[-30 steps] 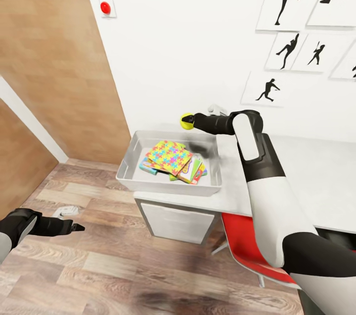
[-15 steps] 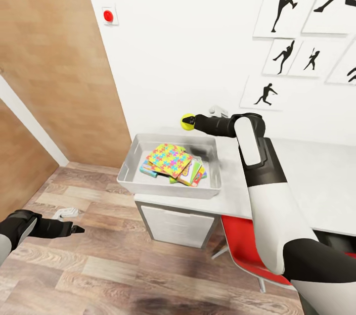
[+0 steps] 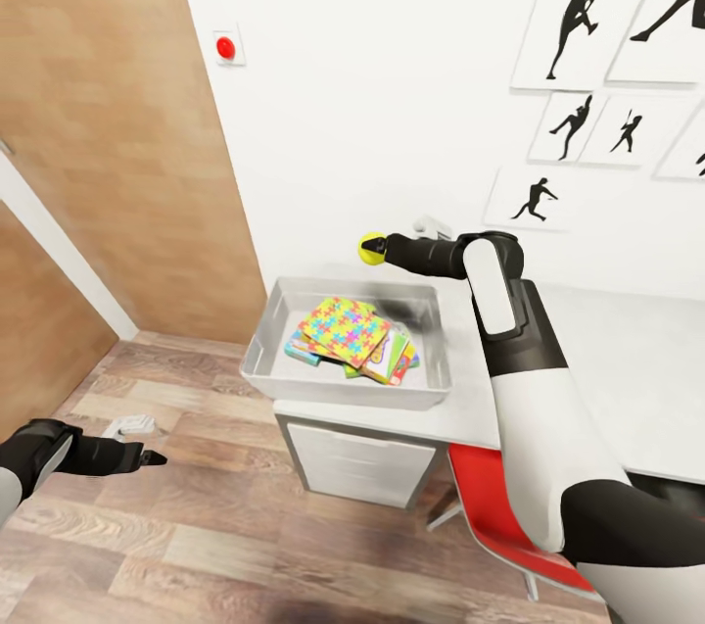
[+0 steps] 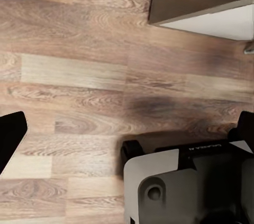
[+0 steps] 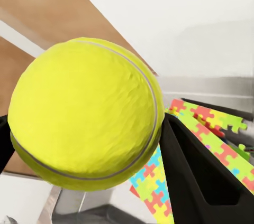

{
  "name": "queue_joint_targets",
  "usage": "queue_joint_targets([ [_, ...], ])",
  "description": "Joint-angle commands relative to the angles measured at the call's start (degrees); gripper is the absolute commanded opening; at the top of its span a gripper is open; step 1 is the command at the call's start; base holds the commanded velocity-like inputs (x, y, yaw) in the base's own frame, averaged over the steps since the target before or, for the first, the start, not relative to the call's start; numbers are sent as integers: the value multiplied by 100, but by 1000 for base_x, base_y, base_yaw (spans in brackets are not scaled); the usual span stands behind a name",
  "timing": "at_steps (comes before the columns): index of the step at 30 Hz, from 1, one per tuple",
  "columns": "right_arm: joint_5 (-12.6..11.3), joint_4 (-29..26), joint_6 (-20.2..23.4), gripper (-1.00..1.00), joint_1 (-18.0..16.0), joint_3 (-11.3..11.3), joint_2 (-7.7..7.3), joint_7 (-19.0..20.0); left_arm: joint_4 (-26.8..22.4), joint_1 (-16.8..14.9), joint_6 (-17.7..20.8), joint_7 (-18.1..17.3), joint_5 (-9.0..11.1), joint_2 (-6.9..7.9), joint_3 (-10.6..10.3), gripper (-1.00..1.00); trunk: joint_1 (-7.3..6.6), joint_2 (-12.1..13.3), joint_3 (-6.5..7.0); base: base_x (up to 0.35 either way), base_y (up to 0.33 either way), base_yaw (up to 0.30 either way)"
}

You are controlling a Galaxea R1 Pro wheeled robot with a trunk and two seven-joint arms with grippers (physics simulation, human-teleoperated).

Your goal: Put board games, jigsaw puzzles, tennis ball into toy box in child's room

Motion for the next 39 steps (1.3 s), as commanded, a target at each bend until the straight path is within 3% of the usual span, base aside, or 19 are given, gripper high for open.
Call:
queue_joint_targets([
  [1,-67,-2,19,-100,-1,-6,2,-56,-8,-2,32,-29,-36,3,21,100,6,-10,-1,175,150,0],
  [19,-72,-188,19,-100,17,-11,-4,-56,-17,2,30,-29,-27,3,21,100,6,-10,171,113,32,0],
  [32,-99,-648,19,-100,378,12,-143,-47,-17,4,30,-29,-28,-1,21,100,6,-10,295,1,0,0],
  [39,-419,-656,19,-100,560,4,-163,-47,-17,3,30,-29,-29,-5,21,100,6,-10,362,0,0,0],
])
